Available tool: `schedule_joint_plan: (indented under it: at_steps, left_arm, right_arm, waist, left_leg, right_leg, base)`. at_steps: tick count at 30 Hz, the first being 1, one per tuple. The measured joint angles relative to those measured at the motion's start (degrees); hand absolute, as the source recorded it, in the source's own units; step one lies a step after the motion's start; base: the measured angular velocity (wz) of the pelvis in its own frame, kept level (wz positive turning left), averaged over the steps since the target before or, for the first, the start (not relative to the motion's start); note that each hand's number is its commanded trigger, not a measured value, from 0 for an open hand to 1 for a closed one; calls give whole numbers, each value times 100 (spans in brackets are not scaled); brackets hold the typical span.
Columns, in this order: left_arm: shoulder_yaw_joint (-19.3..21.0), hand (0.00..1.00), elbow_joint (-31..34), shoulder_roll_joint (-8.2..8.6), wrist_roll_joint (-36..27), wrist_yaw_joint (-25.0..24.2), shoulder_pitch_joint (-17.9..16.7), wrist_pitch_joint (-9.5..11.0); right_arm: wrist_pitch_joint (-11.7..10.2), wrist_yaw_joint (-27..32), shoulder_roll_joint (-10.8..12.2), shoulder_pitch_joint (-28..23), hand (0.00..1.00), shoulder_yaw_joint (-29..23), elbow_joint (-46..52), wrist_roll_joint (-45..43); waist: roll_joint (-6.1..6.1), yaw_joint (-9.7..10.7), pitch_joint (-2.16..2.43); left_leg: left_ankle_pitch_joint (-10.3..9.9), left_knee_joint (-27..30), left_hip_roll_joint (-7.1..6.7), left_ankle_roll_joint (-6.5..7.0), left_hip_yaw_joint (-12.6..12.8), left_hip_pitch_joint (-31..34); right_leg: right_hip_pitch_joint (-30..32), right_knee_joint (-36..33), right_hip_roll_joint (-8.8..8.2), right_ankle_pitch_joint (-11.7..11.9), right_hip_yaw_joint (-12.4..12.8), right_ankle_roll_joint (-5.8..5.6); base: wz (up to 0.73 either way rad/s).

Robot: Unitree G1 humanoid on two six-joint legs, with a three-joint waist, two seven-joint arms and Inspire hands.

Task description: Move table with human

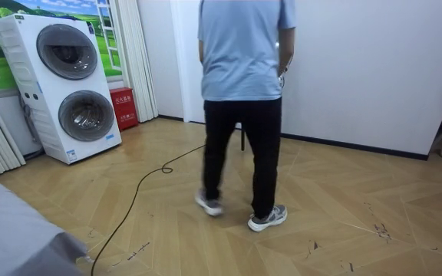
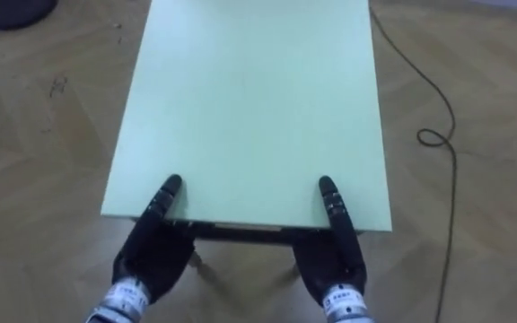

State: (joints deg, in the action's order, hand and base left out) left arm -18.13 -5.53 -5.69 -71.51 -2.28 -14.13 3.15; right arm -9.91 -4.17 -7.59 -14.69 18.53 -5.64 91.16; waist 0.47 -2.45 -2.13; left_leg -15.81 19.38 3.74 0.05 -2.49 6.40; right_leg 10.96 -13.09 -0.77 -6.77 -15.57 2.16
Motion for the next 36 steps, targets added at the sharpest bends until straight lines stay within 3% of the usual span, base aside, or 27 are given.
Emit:
schedule_joint_plan:
  at_steps: [1, 2, 3, 4, 5, 7, 10, 15, 19, 21, 23, 25, 27, 28, 29, 31, 32, 36]
  left_arm:
    - [-9, 100, -13, 71, -18, 76, -5, -20]
    - [-11, 100, -10, 69, -19, 79, -5, -68]
    - [-11, 100, -5, 79, -19, 76, -5, -67]
    - [-22, 100, 17, 71, -19, 74, -3, -67]
    - [-16, 100, 16, 66, -28, 75, -1, -66]
    - [-25, 100, 15, 56, -48, 87, -31, -67]
    - [-18, 100, 14, 64, -86, 92, -68, -66]
    - [-43, 100, 14, 125, -86, 93, -81, -47]
    - [-90, 100, 13, 92, -239, 134, -91, -28]
    - [-118, 100, 13, 50, -286, 144, -100, -22]
    - [-144, 100, 12, 51, -305, 145, -115, -23]
    - [-175, 100, -5, 54, -303, 165, -114, -31]
    - [-205, 100, -15, 45, -302, 181, -114, -31]
    - [-253, 100, -15, 51, -270, 201, -113, -31]
    - [-279, 100, -16, 33, -272, 220, -114, -27]
    - [-270, 100, -14, 34, -273, 224, -109, -11]
    - [-252, 100, -16, 66, -272, 229, -113, -13]
    - [-224, 100, -13, 51, -270, 233, -127, -13]
  right_arm:
    - [-27, 3, -77, 13, 100, -10, -11, -28]
    - [-59, 2, -130, 28, 100, 30, -9, -26]
    - [-78, 2, -128, 41, 100, 33, -9, -25]
    - [-122, 2, -116, 44, 100, 40, -9, -22]
    - [-127, 7, -96, 31, 100, 20, -9, -21]
    - [-104, 25, -106, -5, 100, 6, -9, -21]
    - [-54, 51, -109, 14, 100, 18, -9, -24]
    - [-57, 51, -116, 42, 100, 6, -8, -87]
    - [-68, 82, -170, 76, 100, 51, -9, -134]
    - [-60, 93, -201, 73, 100, 26, -7, -133]
    - [-41, 102, -197, 28, 100, -8, -6, -132]
    - [-42, 103, -196, -20, 100, -12, -3, -117]
    - [-9, 130, -192, -65, 100, -54, -3, -125]
    - [-17, 142, -162, -104, 100, -76, -3, -140]
    - [-29, 147, -148, -136, 100, -77, -1, -144]
    - [-30, 164, -149, -98, 100, -66, 14, -168]
    - [-26, 174, -201, -73, 100, -68, 19, -163]
    - [-9, 208, -196, -22, 100, -48, 18, -163]
  waist:
    - [143, 122, 8]
    - [178, 169, 18]
    - [176, 207, 17]
    - [175, 281, 17]
    - [164, 415, 11]
    - [155, 468, 11]
    - [163, 232, 11]
    - [165, 153, 12]
    - [204, -120, 8]
    - [211, -89, 10]
    - [221, 62, 9]
    - [221, 177, 9]
    - [219, 335, 9]
    - [216, 435, 7]
    - [198, 493, 13]
    - [182, 461, 12]
    - [190, 356, 14]
    - [183, 97, 15]
  left_leg:
    - [20, -55, 59, -99, 182, -1]
    - [143, -213, 169, -210, 902, -1]
    - [215, -292, 216, -203, 1251, 2]
    - [320, -458, 296, -160, 1757, -19]
    - [415, -539, 352, -168, 1991, -45]
    - [472, -582, 344, -173, 2058, -96]
    - [472, -543, 341, -173, 2071, -68]
    - [520, -412, 281, -92, 2096, 138]
    - [539, -396, 116, -5, 2058, 116]
    - [547, -377, 31, 72, 1895, 141]
    - [571, -367, -175, 222, 1720, 216]
    - [595, -371, -314, 354, 1601, 227]
    - [597, -312, -481, 446, 1252, 273]
    - [584, -211, -583, 510, 987, 328]
    - [572, -138, -677, 545, 790, 363]
    - [582, -52, -787, 568, 676, 469]
    - [586, -53, -850, 573, 654, 501]
    - [619, -82, -848, 550, 533, 522]
  right_leg:
    - [-63, -60, -57, 102, -226, 80]
    - [-100, -60, -102, 96, -399, 84]
    - [-117, -59, -118, 96, -440, 84]
    - [-175, -51, -117, 93, -475, 81]
    - [-258, -44, -121, 85, -494, 68]
    - [-362, -45, -127, 50, -506, 12]
    - [-410, -45, -154, 18, -662, -32]
    - [-467, -74, -293, -33, -897, -109]
    - [-469, -352, -539, -124, -1062, -232]
    - [-469, -551, -691, -203, -1070, -319]
    - [-487, -799, -872, -321, -1074, -447]
    - [-485, -1027, -1006, -400, -814, -539]
    - [-484, -1272, -1075, -465, -475, -590]
    - [-467, -1398, -1070, -524, -139, -580]
    - [-449, -1324, -989, -663, 287, -544]
    - [-383, -874, -721, -747, 738, -537]
    - [-373, -755, -690, -783, 734, -581]
    - [-507, -675, -654, -752, 593, -562]
  base:
    - [93]
    - [100]
    - [96]
    - [114]
    - [114]
    - [73]
    - [23]
    - [51]
    - [24]
    - [56]
    - [88]
    - [95]
    - [104]
    - [107]
    - [96]
    - [54]
    - [29]
    - [24]
